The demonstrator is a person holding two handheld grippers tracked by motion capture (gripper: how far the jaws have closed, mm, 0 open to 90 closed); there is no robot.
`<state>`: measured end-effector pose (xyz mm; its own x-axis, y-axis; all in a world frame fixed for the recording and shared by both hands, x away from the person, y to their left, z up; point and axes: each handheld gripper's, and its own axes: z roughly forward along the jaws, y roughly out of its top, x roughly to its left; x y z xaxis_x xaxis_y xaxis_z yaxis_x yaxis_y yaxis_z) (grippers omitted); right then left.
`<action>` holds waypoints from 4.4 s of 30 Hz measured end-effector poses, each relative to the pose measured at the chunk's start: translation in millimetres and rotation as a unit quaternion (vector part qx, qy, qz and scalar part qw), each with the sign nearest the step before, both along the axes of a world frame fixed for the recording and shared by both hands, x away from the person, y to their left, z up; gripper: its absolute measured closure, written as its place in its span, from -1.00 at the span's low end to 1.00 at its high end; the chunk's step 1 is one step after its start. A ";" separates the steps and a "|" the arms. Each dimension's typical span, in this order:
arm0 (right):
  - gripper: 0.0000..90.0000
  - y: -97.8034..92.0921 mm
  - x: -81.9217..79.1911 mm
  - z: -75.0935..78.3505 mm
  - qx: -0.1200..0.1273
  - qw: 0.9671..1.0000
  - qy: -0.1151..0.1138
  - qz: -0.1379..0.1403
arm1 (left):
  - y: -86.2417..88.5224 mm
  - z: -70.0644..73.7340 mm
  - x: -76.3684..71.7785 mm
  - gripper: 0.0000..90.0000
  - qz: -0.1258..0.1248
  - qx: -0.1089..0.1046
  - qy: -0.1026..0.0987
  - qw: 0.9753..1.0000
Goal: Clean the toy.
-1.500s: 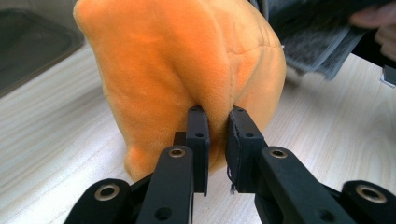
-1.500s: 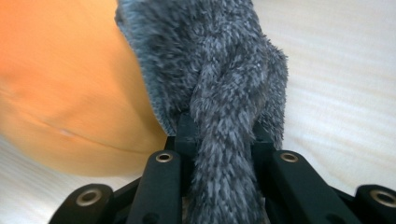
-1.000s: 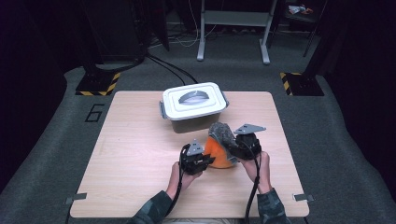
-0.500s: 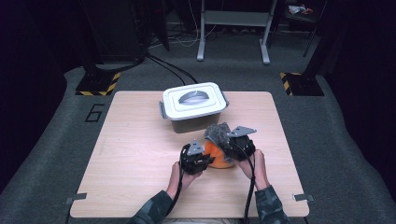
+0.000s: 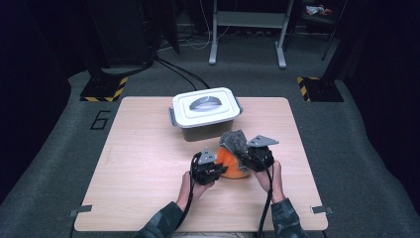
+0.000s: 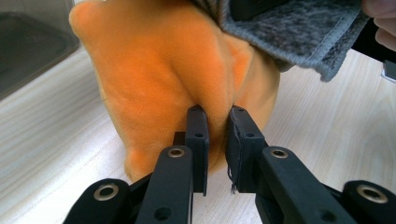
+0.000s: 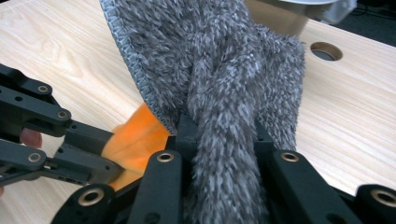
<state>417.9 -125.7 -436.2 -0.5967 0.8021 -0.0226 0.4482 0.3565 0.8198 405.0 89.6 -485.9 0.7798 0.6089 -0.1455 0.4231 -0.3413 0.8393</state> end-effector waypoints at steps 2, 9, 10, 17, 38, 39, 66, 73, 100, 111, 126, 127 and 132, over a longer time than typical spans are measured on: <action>0.63 -6.2 -0.2 -0.9 0.006 1.000 0.000 -0.011 | 0.9 -0.1 0.7 0.77 -0.001 0.001 0.001 1.000; 0.63 -30.6 0.2 -10.8 0.023 0.999 0.015 -0.045 | 0.1 -0.5 0.6 0.77 0.001 0.000 0.000 1.000; 0.63 -33.4 0.8 -13.0 0.024 0.998 0.013 -0.050 | 0.4 -0.5 1.0 0.77 0.001 0.001 -0.001 1.000; 0.63 -48.2 1.5 -25.8 0.019 0.996 0.033 -0.079 | 0.5 -0.4 1.0 0.77 0.000 0.000 0.002 1.000; 0.60 -66.2 -4.6 -26.8 0.019 0.995 0.040 -0.093 | 3.3 -2.7 -0.4 0.77 0.006 -0.014 0.005 1.000; 0.59 -63.6 -6.2 -21.0 0.021 0.995 0.032 -0.089 | 3.2 -2.8 -0.9 0.77 0.007 -0.014 0.005 1.000; 0.62 -13.4 -2.9 -2.6 0.008 0.999 0.004 -0.034 | 7.1 -4.9 -2.5 0.76 0.008 -0.014 0.000 1.000; 0.62 -32.2 -1.5 -11.4 0.008 0.998 0.018 -0.052 | 6.3 -4.8 -1.6 0.76 0.008 -0.014 0.000 1.000; 0.61 -58.0 -4.5 -23.9 -0.003 0.994 0.031 -0.105 | 7.4 -5.8 -0.5 0.75 0.007 -0.016 0.003 1.000; 0.61 -31.0 -1.4 -17.4 -0.016 0.997 0.025 -0.072 | 12.3 -3.8 1.6 0.48 0.011 -0.030 -0.002 0.999; 0.61 -35.1 5.5 -20.5 -0.016 0.997 0.031 -0.075 | 5.3 -12.1 3.5 0.18 0.022 0.019 -0.031 0.999; 0.61 -35.2 5.5 -20.5 -0.015 0.996 0.030 -0.077 | 5.2 -12.4 4.0 0.28 0.022 0.021 -0.031 0.999; 0.60 -36.0 -0.3 -15.6 -0.015 0.997 0.019 -0.079 | 7.9 -11.6 5.2 0.55 0.019 0.016 -0.025 0.999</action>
